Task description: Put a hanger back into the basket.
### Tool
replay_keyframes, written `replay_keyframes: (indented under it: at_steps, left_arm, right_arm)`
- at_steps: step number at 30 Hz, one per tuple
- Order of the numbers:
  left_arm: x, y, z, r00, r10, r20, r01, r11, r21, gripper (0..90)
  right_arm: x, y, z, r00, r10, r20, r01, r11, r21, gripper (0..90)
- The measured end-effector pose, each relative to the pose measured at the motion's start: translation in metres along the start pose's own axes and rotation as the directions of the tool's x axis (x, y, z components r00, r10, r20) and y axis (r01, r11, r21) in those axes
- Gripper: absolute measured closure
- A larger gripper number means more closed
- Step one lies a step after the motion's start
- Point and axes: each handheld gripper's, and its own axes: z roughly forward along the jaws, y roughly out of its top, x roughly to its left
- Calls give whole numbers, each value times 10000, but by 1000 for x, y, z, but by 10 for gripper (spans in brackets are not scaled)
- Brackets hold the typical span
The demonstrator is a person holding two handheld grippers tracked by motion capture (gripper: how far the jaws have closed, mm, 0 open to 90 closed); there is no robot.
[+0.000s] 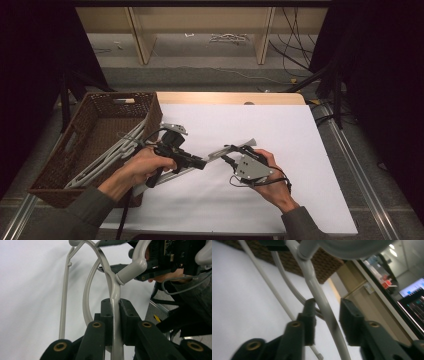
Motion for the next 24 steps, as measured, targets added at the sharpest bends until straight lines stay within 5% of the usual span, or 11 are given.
replay_keyframes:
  at_steps: [4, 8, 13, 24]
  left_arm:
    - [-3, 5, -13, 9997, -168, -151, 159, 9983, -558, 820]
    - [-5, 12, -31, 9991, -334, -255, 303, 9933, -1119, 819]
    - [-8, 18, -57, 9988, -338, -360, 271, 9845, -1733, 819]
    - [-3, 16, -119, 9886, -476, -1429, 73, 9628, -2700, 819]
  right_arm:
    - [-8, 1, -8, 9843, 1591, 764, -1569, 9870, -348, 404]
    - [-11, 3, -19, 9656, 2345, 1120, -2278, 9712, -694, 330]
    - [-10, 7, -29, 9531, 2775, 1210, -2671, 9590, -952, 320]
    - [-2, 2, -39, 9427, 3186, 989, -3096, 9459, -968, 321]
